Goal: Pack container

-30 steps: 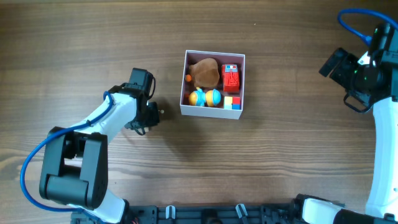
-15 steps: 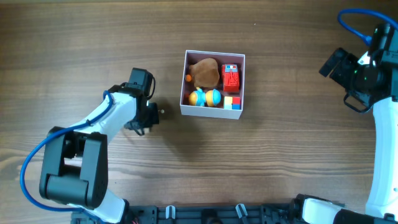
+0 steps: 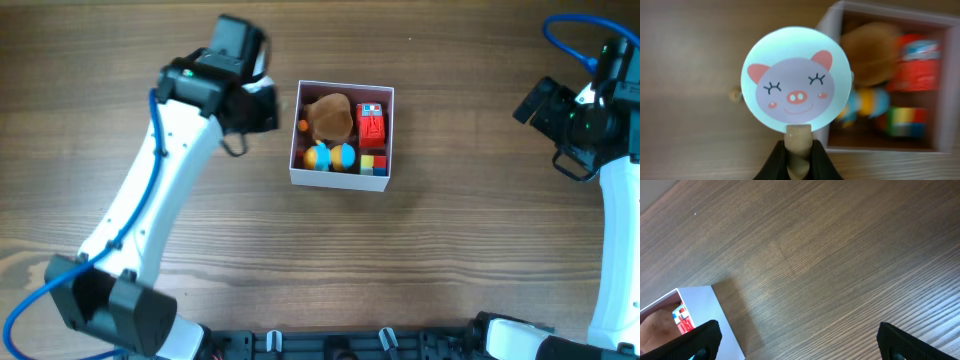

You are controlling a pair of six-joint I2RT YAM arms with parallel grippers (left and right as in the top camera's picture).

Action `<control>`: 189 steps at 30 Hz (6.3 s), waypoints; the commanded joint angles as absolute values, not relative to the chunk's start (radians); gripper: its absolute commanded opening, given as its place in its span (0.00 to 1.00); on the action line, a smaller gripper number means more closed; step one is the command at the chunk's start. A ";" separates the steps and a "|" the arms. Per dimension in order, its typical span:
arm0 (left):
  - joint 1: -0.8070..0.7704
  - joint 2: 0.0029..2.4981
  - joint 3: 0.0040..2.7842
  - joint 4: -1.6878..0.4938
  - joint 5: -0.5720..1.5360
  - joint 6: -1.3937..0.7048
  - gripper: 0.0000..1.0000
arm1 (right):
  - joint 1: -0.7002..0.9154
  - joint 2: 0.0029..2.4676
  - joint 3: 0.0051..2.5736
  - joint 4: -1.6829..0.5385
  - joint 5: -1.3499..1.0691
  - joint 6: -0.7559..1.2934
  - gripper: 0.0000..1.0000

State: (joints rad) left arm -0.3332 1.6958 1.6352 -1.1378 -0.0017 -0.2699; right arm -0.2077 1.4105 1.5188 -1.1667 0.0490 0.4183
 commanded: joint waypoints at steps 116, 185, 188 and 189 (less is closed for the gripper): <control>-0.013 1.519 1.765 -1.131 -0.131 -0.276 1.00 | -0.015 0.004 0.144 -0.450 -0.062 -0.016 1.00; -0.021 0.078 0.157 -0.327 -0.027 -0.300 1.00 | -0.015 0.004 0.144 -0.450 -0.061 -0.017 1.00; -0.021 0.052 0.110 -0.258 -0.027 -0.299 1.00 | -0.015 0.004 0.144 -0.450 -0.061 -0.017 1.00; -0.021 0.043 0.101 -0.251 -0.027 -0.299 1.00 | -0.015 0.004 0.144 -0.450 -0.061 -0.017 1.00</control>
